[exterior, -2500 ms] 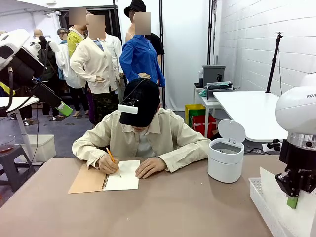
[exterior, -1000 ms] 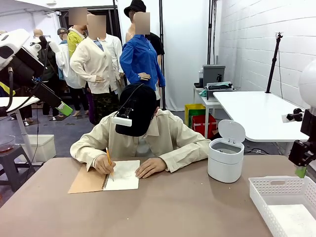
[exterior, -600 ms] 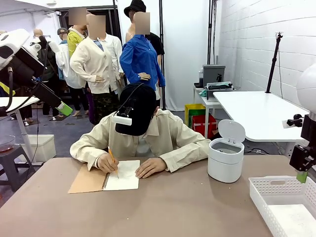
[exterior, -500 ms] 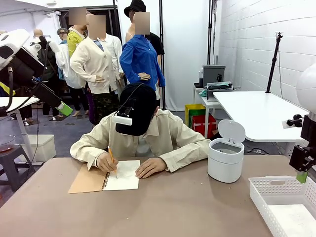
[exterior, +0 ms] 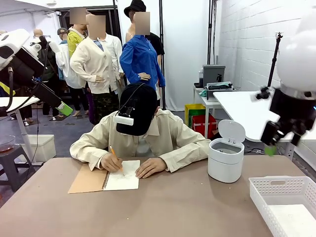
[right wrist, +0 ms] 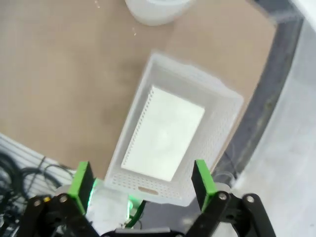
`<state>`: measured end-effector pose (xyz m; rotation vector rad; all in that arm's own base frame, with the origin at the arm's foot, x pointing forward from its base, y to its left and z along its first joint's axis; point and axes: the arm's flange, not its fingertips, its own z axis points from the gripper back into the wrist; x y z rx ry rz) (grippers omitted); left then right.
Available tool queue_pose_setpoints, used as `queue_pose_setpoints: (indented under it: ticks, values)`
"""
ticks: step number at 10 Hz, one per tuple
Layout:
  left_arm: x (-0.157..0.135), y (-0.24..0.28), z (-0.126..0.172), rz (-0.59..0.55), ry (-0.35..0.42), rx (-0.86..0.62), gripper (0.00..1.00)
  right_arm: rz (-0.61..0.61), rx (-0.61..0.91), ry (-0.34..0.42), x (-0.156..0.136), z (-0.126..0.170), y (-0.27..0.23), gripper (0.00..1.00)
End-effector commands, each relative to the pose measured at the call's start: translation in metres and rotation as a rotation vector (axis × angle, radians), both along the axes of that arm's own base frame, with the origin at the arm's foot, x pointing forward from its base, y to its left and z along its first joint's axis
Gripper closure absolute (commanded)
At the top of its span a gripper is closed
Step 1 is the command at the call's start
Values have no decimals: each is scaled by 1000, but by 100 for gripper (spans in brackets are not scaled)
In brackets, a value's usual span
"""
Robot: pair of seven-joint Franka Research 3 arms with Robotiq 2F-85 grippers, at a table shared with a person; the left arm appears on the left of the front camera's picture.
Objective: Sort the paper based on its condition.
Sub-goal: If a person hands you a paper, place it in the Organizing basket , and if it's crumpled, put it in the Trash can.
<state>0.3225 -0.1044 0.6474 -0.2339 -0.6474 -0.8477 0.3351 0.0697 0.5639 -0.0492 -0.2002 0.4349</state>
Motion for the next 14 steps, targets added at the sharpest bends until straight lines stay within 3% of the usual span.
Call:
queue_pose_setpoints:
  ticks: [1,4,8,11,14]
  values:
    - [0,1,0,0,0,-2,0,120,115,-86,18,17,17,0]
    - [0,1,0,0,0,-2,0,256,255,-174,36,55,64,0]
    - [0,1,0,0,0,-2,0,311,340,-362,62,95,130,0]
    - [0,1,0,0,0,-2,0,340,420,-390,69,107,149,0]
    - [0,1,0,0,0,-2,0,400,431,-344,66,107,153,0]
